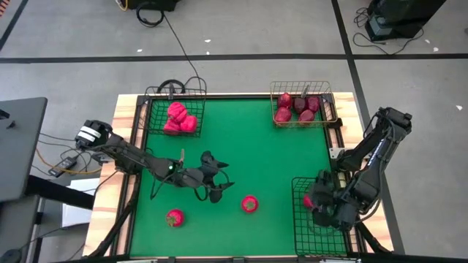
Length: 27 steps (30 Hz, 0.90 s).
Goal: Sort produce into baskets
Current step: Put the red tomato into the bottom black wire basket
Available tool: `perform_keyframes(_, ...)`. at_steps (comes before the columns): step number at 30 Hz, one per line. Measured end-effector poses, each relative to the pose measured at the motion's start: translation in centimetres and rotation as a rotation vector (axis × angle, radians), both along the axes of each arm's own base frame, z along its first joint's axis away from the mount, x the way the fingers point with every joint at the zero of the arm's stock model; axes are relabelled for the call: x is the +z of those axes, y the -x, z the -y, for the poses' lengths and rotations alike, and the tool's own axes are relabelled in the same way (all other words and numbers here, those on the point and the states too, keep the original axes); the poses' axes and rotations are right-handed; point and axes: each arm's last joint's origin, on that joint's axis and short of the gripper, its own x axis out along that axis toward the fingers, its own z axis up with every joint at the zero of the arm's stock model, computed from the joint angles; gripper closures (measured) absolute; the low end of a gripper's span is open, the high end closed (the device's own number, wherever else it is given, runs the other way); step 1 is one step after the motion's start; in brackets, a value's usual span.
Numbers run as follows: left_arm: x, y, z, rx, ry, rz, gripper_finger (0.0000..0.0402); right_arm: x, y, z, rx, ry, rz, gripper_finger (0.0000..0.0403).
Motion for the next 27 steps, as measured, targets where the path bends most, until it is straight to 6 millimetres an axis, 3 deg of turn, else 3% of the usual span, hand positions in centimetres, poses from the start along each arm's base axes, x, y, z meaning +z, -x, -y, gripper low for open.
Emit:
perform_keyframes(6, 0.2, 0.0, 0.2, -0.008, -0.001, 0.022, 0.003, 0.9, -1.5, -1.9, 0.279, -0.021, 0.155, 0.0076)
perform_keyframes(12, -0.6, -0.7, 0.4, -0.007, 0.005, 0.042, 0.003, 2.2, -4.0, -2.2, 0.382, 0.018, 0.347, 0.0076)
perform_keyframes(21, -5.4, -3.1, 1.6, -0.13, 0.024, 0.046, 0.003, 3.1, -7.9, 0.8, 0.291, 0.076, 0.447, 0.0076)
perform_keyframes(27, -7.6, -3.8, 2.6, -0.258, -0.054, 0.077, 0.003, 0.8, -10.4, 3.0, 0.288, -0.018, 0.49, 0.0076)
